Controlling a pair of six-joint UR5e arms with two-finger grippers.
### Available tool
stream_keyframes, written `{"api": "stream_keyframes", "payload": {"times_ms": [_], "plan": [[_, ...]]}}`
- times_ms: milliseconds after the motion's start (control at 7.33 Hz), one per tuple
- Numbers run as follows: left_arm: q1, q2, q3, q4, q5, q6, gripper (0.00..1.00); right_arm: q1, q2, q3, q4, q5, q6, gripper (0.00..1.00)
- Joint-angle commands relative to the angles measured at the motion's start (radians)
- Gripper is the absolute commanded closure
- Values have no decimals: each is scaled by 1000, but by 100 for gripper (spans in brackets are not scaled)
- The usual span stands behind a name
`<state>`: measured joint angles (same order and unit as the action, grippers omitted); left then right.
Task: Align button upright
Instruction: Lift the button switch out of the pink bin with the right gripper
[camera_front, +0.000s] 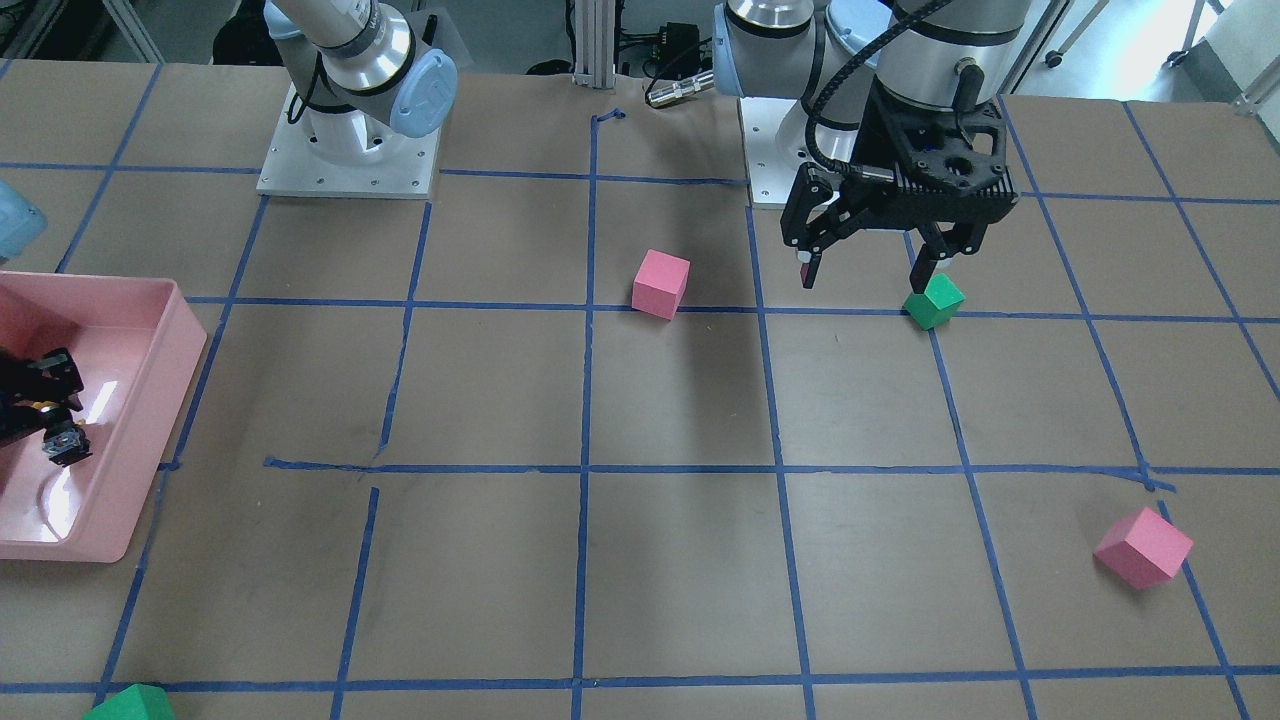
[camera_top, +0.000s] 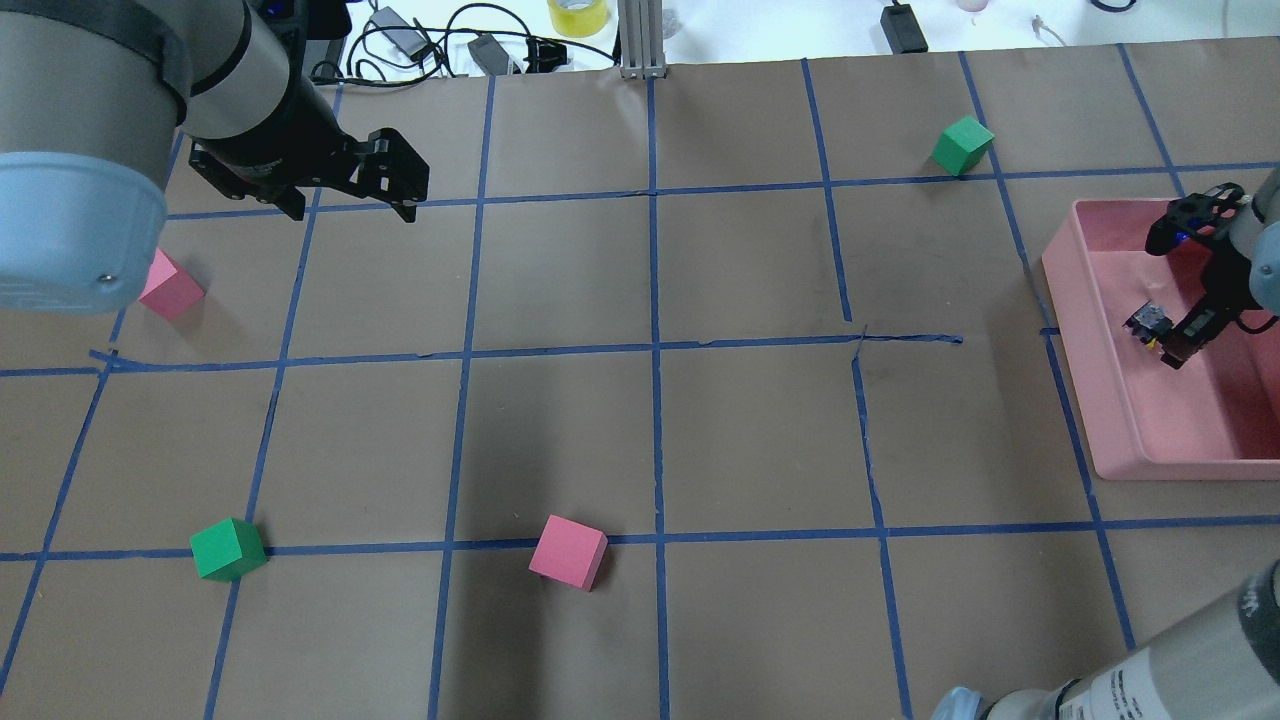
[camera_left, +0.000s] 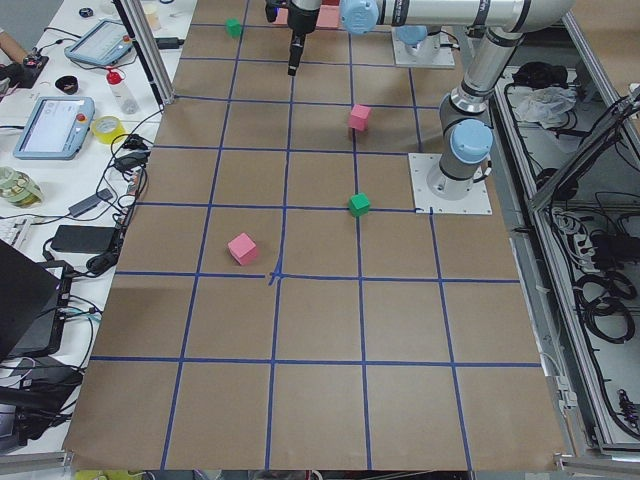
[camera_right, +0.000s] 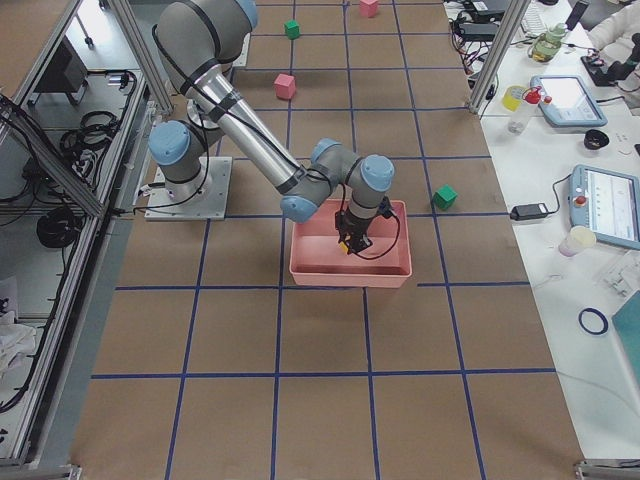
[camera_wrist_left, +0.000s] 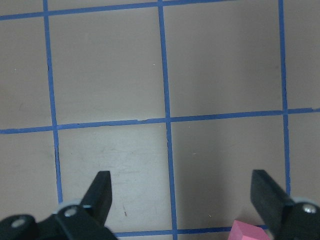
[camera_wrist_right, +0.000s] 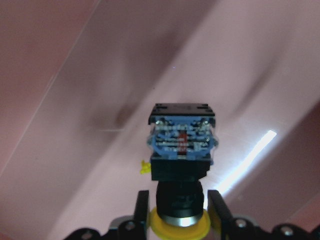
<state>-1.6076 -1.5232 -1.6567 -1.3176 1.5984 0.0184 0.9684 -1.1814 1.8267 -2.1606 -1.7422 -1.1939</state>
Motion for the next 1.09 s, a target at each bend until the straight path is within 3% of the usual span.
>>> {"api": "stream_keyframes", "payload": {"times_ms": [0,273,545,955], "plan": [[0,0,0,0,0,0,0,1,-99,-4,7,16,43,100],[0,0,0,0,0,0,0,7,-173,-54,175,100,182,100],[0,0,0,0,0,0,0,36,-176,-179,287,112,233,100],[0,0,0,0,2,0,0,258,-178,-221,326,118,573,100]]}}
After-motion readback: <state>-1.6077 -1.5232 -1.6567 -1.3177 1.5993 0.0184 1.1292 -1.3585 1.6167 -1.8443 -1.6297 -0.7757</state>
